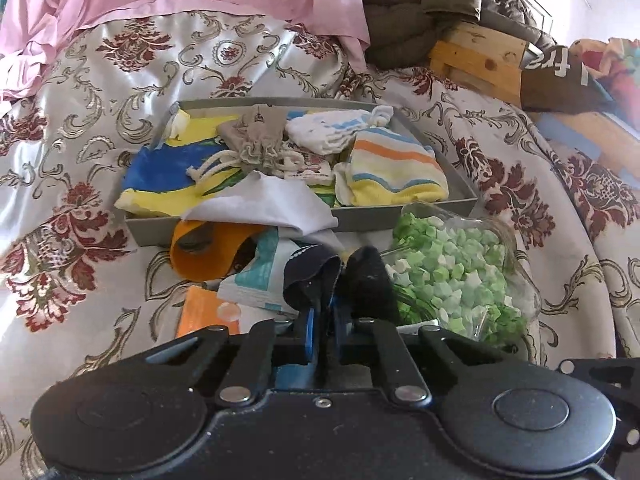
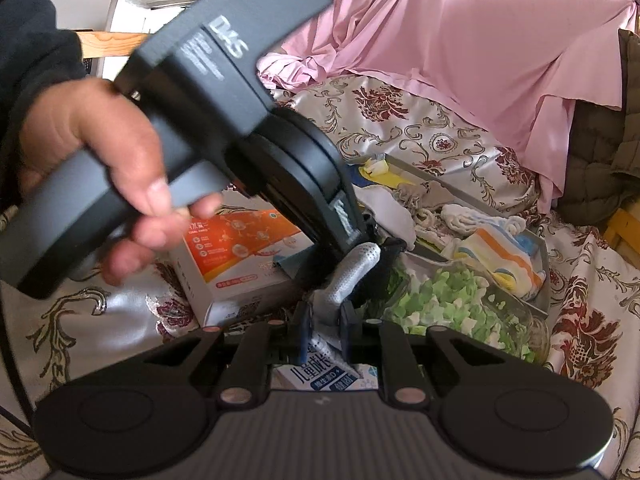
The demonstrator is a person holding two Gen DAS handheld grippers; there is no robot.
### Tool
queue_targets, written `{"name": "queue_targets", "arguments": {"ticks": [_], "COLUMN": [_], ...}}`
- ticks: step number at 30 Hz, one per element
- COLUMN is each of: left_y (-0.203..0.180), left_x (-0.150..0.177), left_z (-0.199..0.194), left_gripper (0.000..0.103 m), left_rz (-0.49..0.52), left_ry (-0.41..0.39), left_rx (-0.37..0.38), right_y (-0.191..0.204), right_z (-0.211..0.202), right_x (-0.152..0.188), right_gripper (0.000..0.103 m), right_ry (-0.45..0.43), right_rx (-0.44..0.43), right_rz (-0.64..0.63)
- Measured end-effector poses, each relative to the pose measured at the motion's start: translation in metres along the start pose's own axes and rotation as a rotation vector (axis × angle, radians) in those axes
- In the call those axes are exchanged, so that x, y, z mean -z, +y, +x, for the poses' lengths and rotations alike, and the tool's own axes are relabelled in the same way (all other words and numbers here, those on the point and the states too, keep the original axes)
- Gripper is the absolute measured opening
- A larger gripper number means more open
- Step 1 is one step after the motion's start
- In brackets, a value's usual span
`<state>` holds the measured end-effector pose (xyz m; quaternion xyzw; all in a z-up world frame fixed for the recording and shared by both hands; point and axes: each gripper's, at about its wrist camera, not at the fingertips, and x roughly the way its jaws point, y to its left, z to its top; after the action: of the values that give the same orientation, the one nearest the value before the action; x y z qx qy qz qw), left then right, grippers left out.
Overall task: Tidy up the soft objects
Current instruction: 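Lift the mask with the right tool while the left tool lifts the navy cloth toward the tray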
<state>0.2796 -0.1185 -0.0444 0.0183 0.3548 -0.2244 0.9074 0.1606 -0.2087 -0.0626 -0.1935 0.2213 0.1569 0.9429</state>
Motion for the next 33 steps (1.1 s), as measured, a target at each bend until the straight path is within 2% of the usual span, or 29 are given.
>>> {"name": "queue_targets", "arguments": {"ticks": [2, 12, 15, 17, 22, 25, 27, 29, 33], "left_y": [0.002, 0.02, 0.02, 0.018, 0.01, 0.009, 0.01, 0.011, 0.01], "left_x": [0.001, 0.015, 0.017, 0.014, 0.006, 0.003, 0.002, 0.002, 0.005], "left_z": [-0.008, -0.046, -0.043, -0.038, -0.02, -0.009, -0.002, 0.003, 0.002], "left_gripper": [0.006, 0.004, 0.008, 0.016, 0.022, 0.026, 0.026, 0.016, 0.002], "left_rz": [0.0, -0.02, -0.033, -0.044, -0.038, -0.039, -0.044, -0.047, -0.039], "left_ry": [-0.009, -0.01, -0.016, -0.024, -0.019, -0.004, 0.008, 0.021, 0.025], "left_rx": [-0.006, -0.028, -0.022, -0.006, 0.021, 0.031, 0.036, 0.036, 0.021], "right_y": [0.001, 0.005, 0.005, 0.004, 0.0, 0.0, 0.0, 0.0, 0.002], "right_z": [-0.001, -0.011, -0.014, -0.014, -0.009, -0.007, -0.004, -0.001, 0.0], "right_x": [0.0, -0.003, -0.003, -0.003, -0.002, -0.001, 0.0, 0.001, 0.001], "right_gripper": [0.016, 0.015, 0.015, 0.015, 0.016, 0.018, 0.023, 0.027, 0.027], "right_ry": [-0.002, -0.002, -0.003, 0.002, 0.007, 0.006, 0.013, 0.023, 0.029], "right_rx": [0.007, 0.054, 0.064, 0.068, 0.057, 0.041, 0.027, 0.015, 0.015], "right_rz": [-0.008, -0.02, -0.022, -0.02, 0.009, 0.016, 0.024, 0.028, 0.013]}}
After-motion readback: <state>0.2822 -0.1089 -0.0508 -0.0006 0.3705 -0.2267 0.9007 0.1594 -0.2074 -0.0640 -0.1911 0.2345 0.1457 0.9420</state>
